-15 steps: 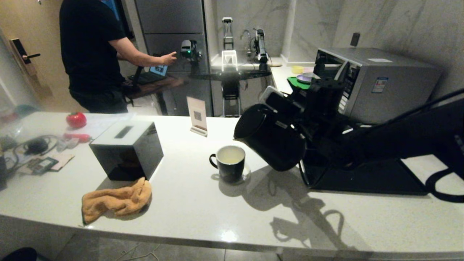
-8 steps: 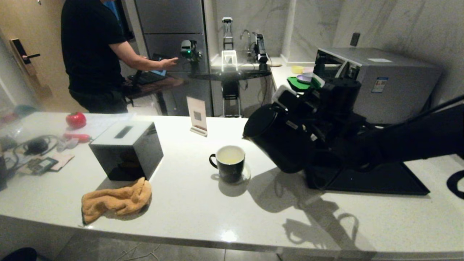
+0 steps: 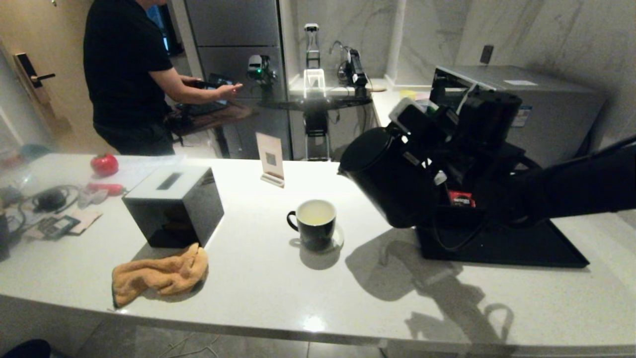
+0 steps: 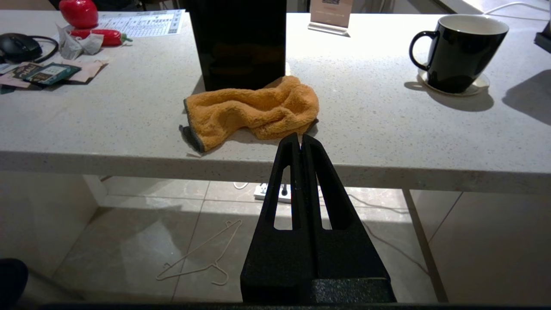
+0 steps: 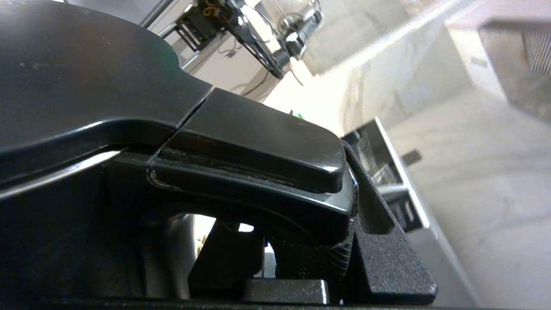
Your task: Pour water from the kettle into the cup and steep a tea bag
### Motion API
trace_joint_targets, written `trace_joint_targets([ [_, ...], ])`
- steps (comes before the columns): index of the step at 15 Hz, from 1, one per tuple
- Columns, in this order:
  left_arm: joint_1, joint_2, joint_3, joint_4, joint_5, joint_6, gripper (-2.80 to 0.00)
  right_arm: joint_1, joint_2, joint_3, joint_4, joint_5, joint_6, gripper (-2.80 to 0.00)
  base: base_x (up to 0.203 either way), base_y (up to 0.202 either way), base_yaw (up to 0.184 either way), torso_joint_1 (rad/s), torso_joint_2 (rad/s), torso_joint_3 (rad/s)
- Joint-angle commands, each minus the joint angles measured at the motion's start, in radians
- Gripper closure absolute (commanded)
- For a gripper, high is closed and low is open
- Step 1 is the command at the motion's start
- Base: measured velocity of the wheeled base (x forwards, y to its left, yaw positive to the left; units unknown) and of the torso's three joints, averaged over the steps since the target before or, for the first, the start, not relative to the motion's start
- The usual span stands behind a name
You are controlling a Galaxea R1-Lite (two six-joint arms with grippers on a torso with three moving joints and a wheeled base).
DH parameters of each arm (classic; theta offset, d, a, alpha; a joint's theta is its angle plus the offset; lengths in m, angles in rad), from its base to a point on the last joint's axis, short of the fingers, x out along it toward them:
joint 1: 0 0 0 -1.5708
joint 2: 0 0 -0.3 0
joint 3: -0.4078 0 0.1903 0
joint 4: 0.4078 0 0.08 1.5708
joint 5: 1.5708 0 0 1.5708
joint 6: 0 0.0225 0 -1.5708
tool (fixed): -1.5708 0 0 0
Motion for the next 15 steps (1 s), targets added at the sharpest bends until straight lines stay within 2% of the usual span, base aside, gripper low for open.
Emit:
trace_joint_targets([
  [1,0.0,0.0,0.0,0.0,0.0,0.0,0.0,-0.009,-0.012,-0.006,-0.003,-0.01,0.006,0.0,0.0,0.0,0.0,0.0,0.0,0.0],
  [5,0.0,0.0,0.0,0.0,0.0,0.0,0.0,-0.058,-0.039,0.002,0.009,-0.009,0.051,0.0,0.0,0.0,0.0,0.0,0.0,0.0],
  [12,0.0,0.0,0.0,0.0,0.0,0.0,0.0,-0.159,-0.077,0.009,0.046,-0.008,0.219,0.0,0.0,0.0,0.0,0.0,0.0,0.0],
  [15,0.0,0.0,0.0,0.0,0.0,0.001,0.0,-0.217,-0.114,0.066,0.05,-0.007,0.254,0.0,0.0,0.0,0.0,0.0,0.0,0.0],
])
